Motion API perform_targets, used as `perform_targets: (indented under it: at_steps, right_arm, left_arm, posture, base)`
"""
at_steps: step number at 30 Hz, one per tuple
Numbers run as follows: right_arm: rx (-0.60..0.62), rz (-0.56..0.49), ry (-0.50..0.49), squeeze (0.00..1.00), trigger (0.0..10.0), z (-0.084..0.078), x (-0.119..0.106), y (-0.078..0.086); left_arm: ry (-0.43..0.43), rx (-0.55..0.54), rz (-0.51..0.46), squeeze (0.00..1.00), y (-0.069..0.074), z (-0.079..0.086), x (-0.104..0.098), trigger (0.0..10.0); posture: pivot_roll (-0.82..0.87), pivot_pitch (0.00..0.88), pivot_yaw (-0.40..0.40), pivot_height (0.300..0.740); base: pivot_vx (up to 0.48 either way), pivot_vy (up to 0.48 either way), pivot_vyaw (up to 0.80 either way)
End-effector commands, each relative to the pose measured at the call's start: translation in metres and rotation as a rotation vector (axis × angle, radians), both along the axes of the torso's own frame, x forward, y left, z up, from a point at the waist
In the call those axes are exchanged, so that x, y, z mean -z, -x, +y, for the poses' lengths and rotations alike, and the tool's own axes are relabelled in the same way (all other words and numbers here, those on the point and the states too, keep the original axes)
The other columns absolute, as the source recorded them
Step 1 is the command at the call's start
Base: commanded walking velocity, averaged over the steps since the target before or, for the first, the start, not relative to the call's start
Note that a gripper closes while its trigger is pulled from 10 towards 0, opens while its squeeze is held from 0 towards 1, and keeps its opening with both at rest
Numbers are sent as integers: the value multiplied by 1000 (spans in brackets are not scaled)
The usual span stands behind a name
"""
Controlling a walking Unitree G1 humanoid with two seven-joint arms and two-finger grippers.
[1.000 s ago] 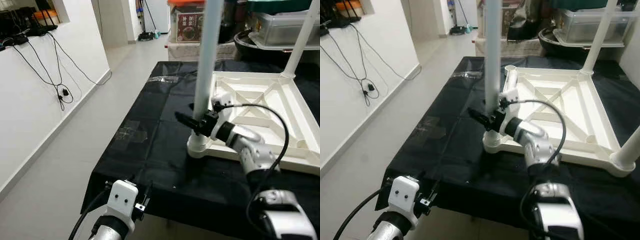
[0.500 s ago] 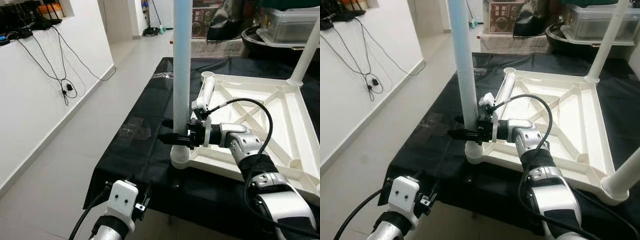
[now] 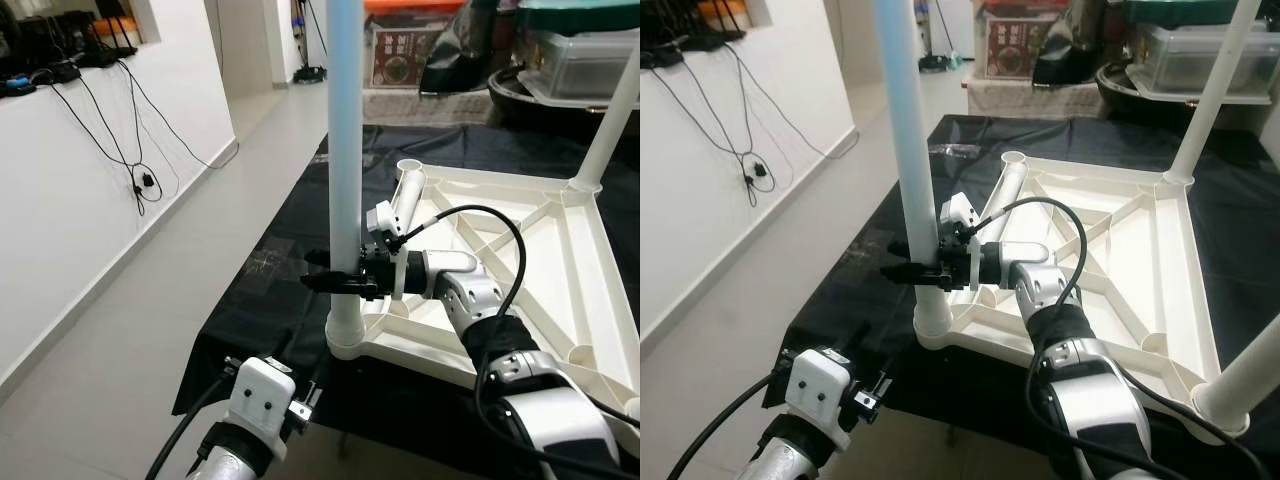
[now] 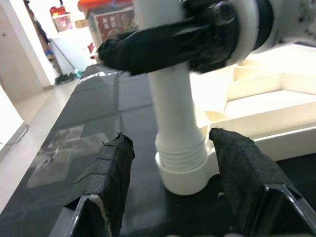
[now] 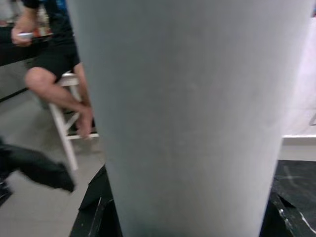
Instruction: Building children table
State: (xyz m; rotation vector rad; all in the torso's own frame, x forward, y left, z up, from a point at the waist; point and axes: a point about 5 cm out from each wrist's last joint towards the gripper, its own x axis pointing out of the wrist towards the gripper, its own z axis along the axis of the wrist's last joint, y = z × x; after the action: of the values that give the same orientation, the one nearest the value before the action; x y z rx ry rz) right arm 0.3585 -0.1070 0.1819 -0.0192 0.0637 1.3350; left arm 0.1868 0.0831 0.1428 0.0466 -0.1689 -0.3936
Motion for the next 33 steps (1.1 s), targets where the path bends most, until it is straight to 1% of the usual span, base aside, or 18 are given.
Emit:
perform_targets:
  at_steps: [1,2,4,7,9,10,11,12,13,14,18,21,22,23,25,26,29,33]
  right_arm:
    - [293,72,35,0,0,-10,29,-5]
    - [458,76,50,0,0,-17,33,-9]
    - [458,76,50,0,0,-17,33,-9]
    - [951,58,107,0,0,-39,43,-9]
    - [951,58,107,0,0,-39,43,-9]
    - [1113,27,128,0,0,-43,45,-1]
    - [1113,27,128,0,0,-43,45,-1]
    - [1235,38,122,0,0,-44,47,9]
    - [1235,38,122,0,0,-44,47,9]
    - [1367,49,107,0,0,-41,48,20]
    - [1525,88,84,0,0,-32,50,32]
    - [1555,116,65,0,0,-24,51,34]
    - [1538,140,47,0,0,-13,53,32]
    - [1493,145,49,0,10000,-2,53,30]
    - [1461,144,54,0,10000,4,52,30]
    - [1411,120,-2,1000,10000,10,47,29]
    - [1362,91,-82,1000,10000,13,42,27]
    - [1345,55,-100,980,10000,12,37,26]
  left_arm:
    - [-14,-3,-4,0,1,2,1,10000]
    - [-15,-7,0,0,0,2,3,10000]
    - [-15,-7,0,0,0,2,3,10000]
    - [-14,-9,4,0,0,3,4,10000]
    - [-14,-9,4,0,0,3,4,10000]
    - [-12,-7,3,0,-1,3,4,10000]
    - [-12,-7,3,0,-1,3,4,10000]
    - [-11,-4,4,0,-1,2,5,10000]
    - [-11,-4,4,0,-1,2,5,10000]
    - [-11,-4,5,0,-1,2,5,10000]
    - [-9,-11,9,0,-1,2,6,10000]
    - [-7,-15,10,0,-2,2,6,10000]
    - [-6,-17,13,0,-2,3,6,10000]
    - [-4,-17,15,0,-2,2,6,10000]
    - [-4,-17,15,0,-2,2,6,10000]
    - [-3,-18,17,0,-2,2,7,10000]
    - [-3,-19,19,0,-2,2,7,10000]
    - [-2,-20,20,0,-2,2,7,10000]
  posture:
    - [-1,4,32,740]
    - [-5,6,33,740]
    - [-5,6,33,740]
    - [-27,13,41,740]
    - [-27,13,41,740]
    - [-27,14,39,740]
    - [-27,14,39,740]
    - [-27,14,39,740]
    - [-27,14,39,740]
    - [-22,14,37,740]
    - [-16,13,34,740]
    - [-16,13,34,740]
    - [-16,13,34,740]
    - [-16,14,33,740]
    - [-16,14,33,740]
    - [-16,14,33,740]
    - [-16,14,33,740]
    - [-16,14,33,740]
  base:
    - [0,0,0]
    - [0,0,0]
    - [0,0,0]
    - [0,0,0]
    - [0,0,0]
    - [0,0,0]
    - [0,0,0]
    - [0,0,0]
    - [0,0,0]
    - [0,0,0]
    - [0,0,0]
    - [0,0,0]
    - [0,0,0]
    - [0,0,0]
    - [0,0,0]
    - [0,0,0]
    - [0,0,0]
    - [0,0,0]
